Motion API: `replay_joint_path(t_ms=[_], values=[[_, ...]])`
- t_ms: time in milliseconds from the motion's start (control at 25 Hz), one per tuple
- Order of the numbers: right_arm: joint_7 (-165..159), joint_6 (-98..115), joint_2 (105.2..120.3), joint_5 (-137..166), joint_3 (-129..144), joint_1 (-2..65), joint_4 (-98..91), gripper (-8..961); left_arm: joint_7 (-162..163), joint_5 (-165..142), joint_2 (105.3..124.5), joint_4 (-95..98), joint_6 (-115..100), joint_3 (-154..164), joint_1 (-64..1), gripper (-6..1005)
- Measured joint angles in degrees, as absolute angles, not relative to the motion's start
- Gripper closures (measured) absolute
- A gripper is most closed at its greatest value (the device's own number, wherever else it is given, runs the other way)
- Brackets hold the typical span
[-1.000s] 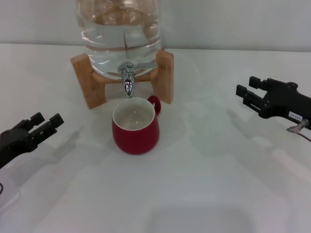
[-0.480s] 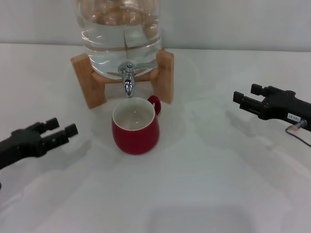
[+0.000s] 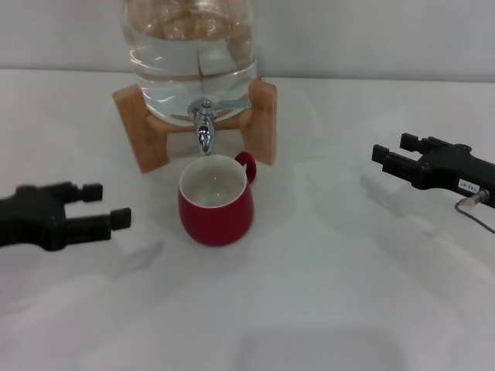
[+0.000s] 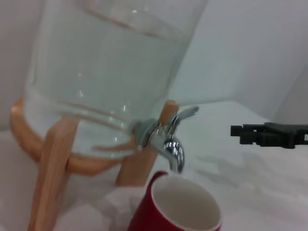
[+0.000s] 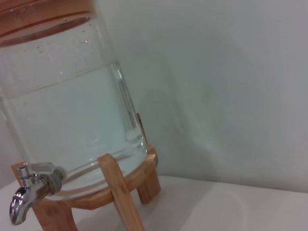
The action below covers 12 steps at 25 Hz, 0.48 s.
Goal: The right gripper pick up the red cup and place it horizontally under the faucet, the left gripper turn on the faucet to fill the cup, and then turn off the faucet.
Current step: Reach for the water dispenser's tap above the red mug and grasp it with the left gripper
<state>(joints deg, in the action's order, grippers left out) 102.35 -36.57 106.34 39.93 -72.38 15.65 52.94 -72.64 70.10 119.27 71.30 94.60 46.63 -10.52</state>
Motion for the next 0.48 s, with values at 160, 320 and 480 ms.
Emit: replay_joint_path(t_ms=[160, 320, 480], values=[[102.28, -36.44, 106.35, 39.95, -72.42, 15.71, 52.96, 315, -68.22, 68.83, 119.26, 83.1, 94.38, 50.62, -9.83, 173], [102.24, -36.26, 106.4, 39.98, -72.43, 15.74, 52.91, 315, -65.81, 65.8, 119.26, 92.45, 93.56, 53.84, -9.93, 173], [102.23, -36.25, 106.5, 40.0, -72.43, 15.74, 52.5, 315, -65.46, 63.61, 119.21, 97.67, 92.57, 54.71, -11.46, 173]])
